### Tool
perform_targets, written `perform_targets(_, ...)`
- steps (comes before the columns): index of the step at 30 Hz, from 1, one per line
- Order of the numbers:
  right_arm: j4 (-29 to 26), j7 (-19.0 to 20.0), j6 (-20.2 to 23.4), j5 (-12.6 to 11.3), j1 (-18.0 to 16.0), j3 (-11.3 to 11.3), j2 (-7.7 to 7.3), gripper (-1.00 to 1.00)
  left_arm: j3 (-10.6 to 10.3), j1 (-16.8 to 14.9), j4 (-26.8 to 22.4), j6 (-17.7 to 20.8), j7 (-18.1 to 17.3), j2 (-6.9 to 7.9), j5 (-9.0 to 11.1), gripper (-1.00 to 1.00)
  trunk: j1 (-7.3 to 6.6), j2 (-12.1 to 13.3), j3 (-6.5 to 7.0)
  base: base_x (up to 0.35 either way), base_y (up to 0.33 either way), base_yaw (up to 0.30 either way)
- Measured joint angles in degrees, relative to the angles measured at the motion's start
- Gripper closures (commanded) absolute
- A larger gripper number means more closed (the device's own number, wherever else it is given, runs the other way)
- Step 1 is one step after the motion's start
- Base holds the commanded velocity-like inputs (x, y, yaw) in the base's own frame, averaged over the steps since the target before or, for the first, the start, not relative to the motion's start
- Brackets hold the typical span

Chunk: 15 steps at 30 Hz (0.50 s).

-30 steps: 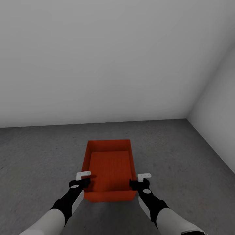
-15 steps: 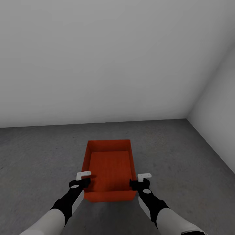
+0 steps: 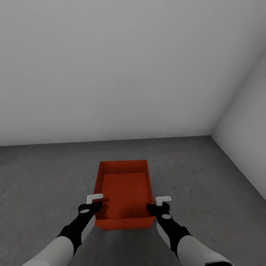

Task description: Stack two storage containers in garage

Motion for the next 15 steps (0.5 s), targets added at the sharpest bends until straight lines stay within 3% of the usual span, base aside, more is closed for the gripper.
perform_targets(8,0.0,-0.1,0.0,0.1,0.0,0.0,0.00,-1.00,0.2,0.0,-0.4,0.0,0.0,0.04,0.0,-1.00,-1.76,3.2,1.44,0.000,0.000,0.000)
perform_targets(15,0.0,-0.1,0.1,0.1,0.0,0.0,0.00,-1.00,1.7,0.0,-0.4,0.0,0.0,0.11,0.1,-1.00,-3.30,6.0,2.69,0.000,0.000,0.000)
